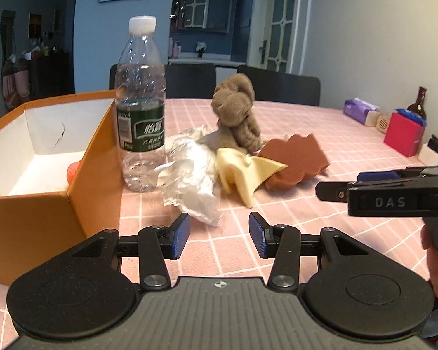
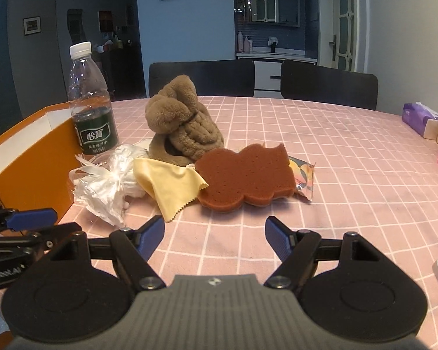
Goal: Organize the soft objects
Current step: 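Move both grippers back toward the items on the table, then grasp the plastic bag with the left gripper while the right gripper grasps the yellow cloth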
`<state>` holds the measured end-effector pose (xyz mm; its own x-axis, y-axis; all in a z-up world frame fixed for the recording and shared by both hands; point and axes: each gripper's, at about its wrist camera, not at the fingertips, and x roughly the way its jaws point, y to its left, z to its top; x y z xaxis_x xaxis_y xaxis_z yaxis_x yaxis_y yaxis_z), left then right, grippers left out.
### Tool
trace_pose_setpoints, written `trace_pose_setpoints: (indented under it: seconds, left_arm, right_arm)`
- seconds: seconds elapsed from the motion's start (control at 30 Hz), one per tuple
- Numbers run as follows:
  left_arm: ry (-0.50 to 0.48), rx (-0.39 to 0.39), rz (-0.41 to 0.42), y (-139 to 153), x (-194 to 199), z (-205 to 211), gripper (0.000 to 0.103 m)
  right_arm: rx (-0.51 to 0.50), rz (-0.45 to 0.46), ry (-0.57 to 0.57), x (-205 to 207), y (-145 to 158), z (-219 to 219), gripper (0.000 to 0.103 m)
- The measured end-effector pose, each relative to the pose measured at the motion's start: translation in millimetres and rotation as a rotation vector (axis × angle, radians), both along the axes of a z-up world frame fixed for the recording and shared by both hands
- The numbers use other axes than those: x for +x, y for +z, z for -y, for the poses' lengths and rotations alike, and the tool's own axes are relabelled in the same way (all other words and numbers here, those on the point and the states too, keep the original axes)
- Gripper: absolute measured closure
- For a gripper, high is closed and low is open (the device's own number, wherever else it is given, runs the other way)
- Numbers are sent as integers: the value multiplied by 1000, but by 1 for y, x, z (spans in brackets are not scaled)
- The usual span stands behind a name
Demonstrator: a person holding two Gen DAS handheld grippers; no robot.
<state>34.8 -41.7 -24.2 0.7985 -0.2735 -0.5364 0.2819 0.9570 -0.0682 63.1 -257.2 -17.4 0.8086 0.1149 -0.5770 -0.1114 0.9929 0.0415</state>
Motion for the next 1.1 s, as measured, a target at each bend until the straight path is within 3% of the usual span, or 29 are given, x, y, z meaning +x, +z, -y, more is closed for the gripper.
trace_pose_setpoints:
  seconds: [0.27,0.5,0.8,0.87,1.0,1.1]
  left_arm:
    - [10,37,-17,-8,15,7,49]
    - [38,54,-46,-15,23,2,50]
    - [60,73,-47,-15,29,-3,51]
    - [54,90,-23,-12,29,-1,50]
    - [54,128,27,-6,31,6,46]
    - [49,133,50,-1,33,8,36]
  right_arm:
    - [-10,3,37,16,-3,-15,29]
    - [-1,-3,103,33,-6,-31,39]
    - [31,-30,151,59,-14,-50,40]
    - [9,-12,146,64,-14,-53,40]
    - [-7,20,165,78,-13,-54,50]
    - [-24,-4,189,93,-18,-57,50]
